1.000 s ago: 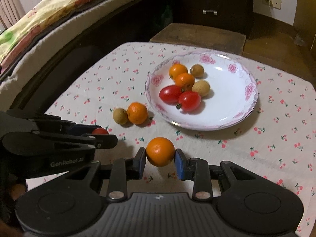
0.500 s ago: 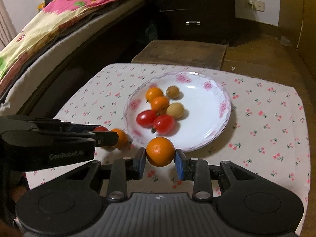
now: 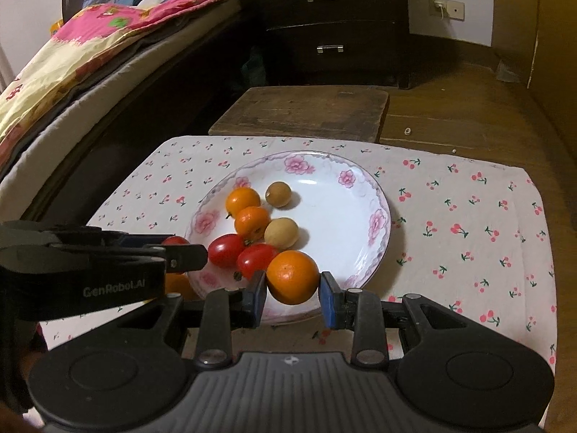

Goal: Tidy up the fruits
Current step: 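Carry the tangerine and red tomato toward the white bowl, then lower the tangerine and tomato into the bowl and open both tools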

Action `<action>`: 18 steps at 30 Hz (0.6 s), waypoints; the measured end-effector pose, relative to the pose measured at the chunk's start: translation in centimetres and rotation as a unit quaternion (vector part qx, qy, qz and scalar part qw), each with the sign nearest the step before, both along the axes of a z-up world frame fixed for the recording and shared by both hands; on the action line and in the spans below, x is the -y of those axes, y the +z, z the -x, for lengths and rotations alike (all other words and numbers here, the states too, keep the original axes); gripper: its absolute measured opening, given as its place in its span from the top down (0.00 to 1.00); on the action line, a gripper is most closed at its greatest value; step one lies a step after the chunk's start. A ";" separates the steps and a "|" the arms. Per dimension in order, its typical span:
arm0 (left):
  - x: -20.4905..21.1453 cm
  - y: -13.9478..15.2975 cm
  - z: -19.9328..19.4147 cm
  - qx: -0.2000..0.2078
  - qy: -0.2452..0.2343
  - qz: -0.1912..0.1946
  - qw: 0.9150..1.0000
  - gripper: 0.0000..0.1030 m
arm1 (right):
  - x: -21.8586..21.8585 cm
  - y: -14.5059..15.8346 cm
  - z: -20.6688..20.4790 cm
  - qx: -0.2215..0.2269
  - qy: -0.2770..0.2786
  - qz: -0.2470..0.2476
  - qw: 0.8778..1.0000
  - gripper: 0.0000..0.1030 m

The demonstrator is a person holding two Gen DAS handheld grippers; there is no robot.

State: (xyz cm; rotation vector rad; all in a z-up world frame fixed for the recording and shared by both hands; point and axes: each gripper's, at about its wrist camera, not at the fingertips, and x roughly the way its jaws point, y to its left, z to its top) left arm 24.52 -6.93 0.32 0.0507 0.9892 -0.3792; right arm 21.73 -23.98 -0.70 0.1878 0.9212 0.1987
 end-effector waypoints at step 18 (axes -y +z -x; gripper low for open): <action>0.8 -0.2 -0.4 -0.003 -0.004 0.005 1.000 0.65 | 0.1 -0.6 -0.5 -0.003 -0.005 -0.003 1.000 0.68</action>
